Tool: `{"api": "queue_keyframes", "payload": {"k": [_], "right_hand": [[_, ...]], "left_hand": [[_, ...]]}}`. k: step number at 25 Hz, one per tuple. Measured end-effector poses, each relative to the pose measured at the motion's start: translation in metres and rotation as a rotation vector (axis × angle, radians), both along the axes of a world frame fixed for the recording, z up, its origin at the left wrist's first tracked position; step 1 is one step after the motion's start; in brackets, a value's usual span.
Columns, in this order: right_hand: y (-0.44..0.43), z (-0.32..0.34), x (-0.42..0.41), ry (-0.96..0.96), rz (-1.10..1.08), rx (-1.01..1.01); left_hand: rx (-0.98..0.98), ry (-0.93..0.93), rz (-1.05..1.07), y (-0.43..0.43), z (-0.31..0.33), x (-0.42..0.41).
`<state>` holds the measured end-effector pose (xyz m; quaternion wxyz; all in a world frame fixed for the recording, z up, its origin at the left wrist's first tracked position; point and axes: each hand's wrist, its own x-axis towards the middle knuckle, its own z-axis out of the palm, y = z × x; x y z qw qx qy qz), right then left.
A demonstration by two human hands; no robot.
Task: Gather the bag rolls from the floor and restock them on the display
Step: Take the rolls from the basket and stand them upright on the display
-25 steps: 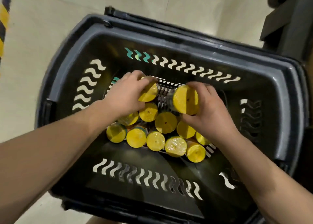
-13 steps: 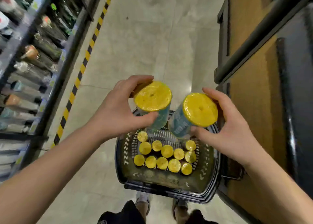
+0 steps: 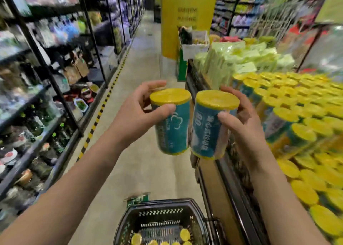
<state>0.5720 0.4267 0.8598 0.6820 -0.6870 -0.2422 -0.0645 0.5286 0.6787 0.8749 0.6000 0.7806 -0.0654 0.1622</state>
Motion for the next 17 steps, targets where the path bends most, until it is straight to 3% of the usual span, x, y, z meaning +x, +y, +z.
{"api": "queue_keyframes", "payload": {"k": [8,17], "right_hand": [[-0.076,0.041,-0.038,0.009,-0.189,0.168],[-0.228,0.045,-0.112,-0.041,-0.374,0.103]], "left_hand": [[-0.096,-0.106,-0.296,-0.087,0.044,0.022],[-0.036,-0.088,-0.422,-0.235,0.049,-0.014]]}}
